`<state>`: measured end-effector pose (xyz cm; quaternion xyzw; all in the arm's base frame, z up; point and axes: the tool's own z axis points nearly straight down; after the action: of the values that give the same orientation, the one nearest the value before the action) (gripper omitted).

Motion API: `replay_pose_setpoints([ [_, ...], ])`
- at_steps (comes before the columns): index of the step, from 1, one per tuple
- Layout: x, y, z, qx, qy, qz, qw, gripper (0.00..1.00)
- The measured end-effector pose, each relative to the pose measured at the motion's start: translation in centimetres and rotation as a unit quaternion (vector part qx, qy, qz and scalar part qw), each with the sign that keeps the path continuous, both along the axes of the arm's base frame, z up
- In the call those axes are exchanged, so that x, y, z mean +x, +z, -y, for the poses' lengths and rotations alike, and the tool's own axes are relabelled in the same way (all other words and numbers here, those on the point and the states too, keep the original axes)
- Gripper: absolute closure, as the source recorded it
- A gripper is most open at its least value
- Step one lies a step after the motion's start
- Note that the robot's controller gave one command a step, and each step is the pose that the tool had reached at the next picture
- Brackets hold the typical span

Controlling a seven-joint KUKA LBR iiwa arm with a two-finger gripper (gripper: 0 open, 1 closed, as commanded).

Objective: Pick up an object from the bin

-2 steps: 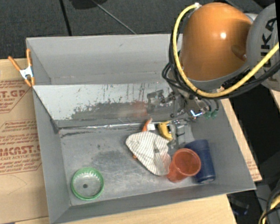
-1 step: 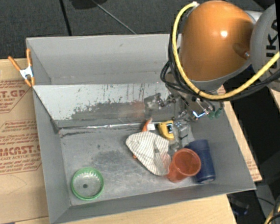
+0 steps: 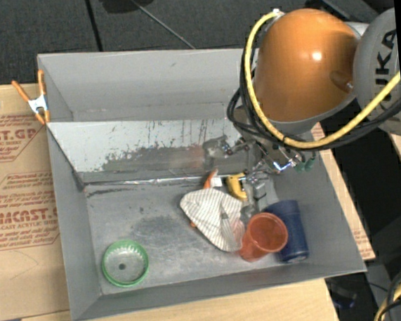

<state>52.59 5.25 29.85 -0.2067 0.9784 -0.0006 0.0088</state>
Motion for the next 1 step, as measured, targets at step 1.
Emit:
replay_pose_setpoints([
  [1,-1.48,-7.61,-0.46,0.000,-0.078,-0.0061,0.9969,0.00],
])
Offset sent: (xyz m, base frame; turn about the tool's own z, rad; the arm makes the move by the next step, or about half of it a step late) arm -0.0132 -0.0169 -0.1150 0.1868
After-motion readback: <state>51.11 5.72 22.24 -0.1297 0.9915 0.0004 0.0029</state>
